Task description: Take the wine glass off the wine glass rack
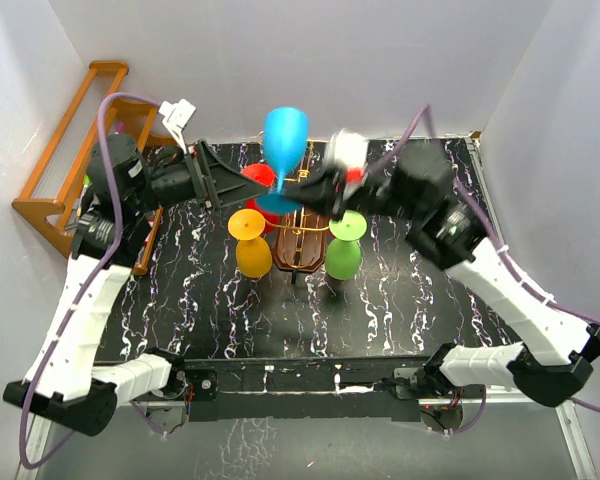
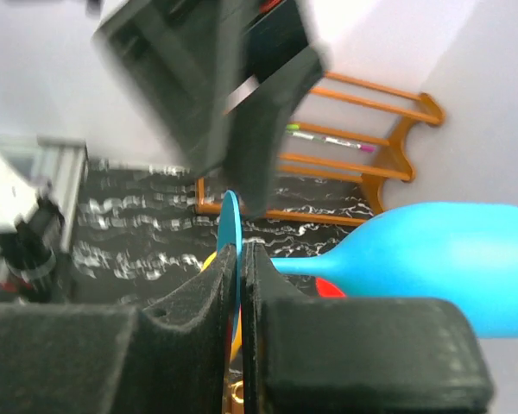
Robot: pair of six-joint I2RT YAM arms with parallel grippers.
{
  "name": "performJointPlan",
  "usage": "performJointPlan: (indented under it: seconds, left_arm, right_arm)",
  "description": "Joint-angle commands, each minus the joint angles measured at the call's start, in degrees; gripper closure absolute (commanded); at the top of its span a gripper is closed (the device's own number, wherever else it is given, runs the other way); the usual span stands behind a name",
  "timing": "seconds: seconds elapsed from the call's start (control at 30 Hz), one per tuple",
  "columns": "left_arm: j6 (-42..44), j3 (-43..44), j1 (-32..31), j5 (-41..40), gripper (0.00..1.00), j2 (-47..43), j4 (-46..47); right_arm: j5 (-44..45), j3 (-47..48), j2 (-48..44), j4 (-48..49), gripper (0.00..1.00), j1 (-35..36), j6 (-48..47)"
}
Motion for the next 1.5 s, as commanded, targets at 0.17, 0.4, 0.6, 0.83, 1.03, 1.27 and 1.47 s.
performJointPlan:
  seconds: [0.17,0.4,0.6,0.83,1.03,1.27,1.47]
  left_arm:
    - [4.6,1.6,-0.1,-18.0,0.44,-12.8,-25.1]
    - [6.3,3.5,-0.1,-23.2,0.44,-16.9,-32.6]
    - [8.0,7.3,-0.1,-22.8,0.44,-14.2,-34.7]
    - [10.3,17.7,-0.1,-22.7,0.45,-9.3,-40.7]
    - [13.9,17.6,0.0,-23.3,0.45,-8.8,-47.1]
    - [16.4,14.3,-0.1,-24.7,0.46,-10.2,-51.7]
    - [18.3,11.2,-0.1,-26.8,0.46,-10.3,-53.8]
  right_arm:
    - [27.9,-25.3,-8.9,17.9,0.92,20.0,-49.5]
    - [41.6,-38.3,-12.5,29.2,0.92,30.9,-63.4]
    - [53.1,-47.7,-12.9,37.3,0.92,39.7,-81.0]
    - [63.5,-51.9,-13.8,34.4,0.92,47.5,-94.0]
    - [67.2,-52.5,-13.2,30.5,0.92,51.7,-95.5]
    - [67.6,-53.7,-11.1,29.1,0.92,52.6,-97.2]
    - [67.6,-54.7,-10.3,26.3,0.92,53.7,-97.7]
